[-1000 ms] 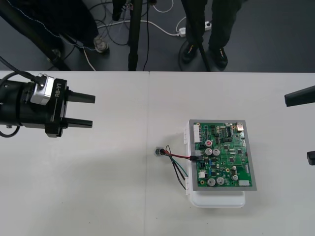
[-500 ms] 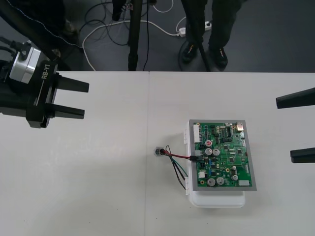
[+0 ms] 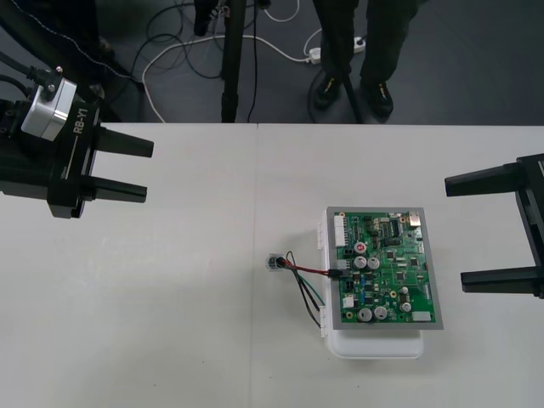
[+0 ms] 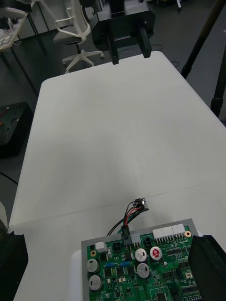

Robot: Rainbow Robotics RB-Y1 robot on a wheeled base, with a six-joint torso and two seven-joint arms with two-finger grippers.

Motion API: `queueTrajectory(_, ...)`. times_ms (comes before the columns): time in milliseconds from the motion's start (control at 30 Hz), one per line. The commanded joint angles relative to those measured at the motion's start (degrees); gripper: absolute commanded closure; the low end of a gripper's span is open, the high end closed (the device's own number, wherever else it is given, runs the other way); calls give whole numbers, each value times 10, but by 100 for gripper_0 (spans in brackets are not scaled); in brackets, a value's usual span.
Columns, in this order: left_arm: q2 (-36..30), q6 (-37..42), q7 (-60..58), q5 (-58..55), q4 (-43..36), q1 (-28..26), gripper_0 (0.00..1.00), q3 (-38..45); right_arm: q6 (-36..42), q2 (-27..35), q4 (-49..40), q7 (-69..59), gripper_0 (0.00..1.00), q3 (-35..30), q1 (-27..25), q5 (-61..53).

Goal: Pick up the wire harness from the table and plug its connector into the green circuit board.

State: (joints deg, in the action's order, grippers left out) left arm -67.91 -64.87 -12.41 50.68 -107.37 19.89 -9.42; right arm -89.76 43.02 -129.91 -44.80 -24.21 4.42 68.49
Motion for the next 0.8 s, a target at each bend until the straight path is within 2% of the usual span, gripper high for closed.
queueTrajectory(33, -25, 24, 12, 3, -14, -5, 46, 18, -2, -23, -33, 30, 0, 19, -14, 13)
queueTrajectory(800, -25, 24, 12, 3, -14, -5, 46, 18, -2, -24, -55, 82, 0, 36, -19, 23)
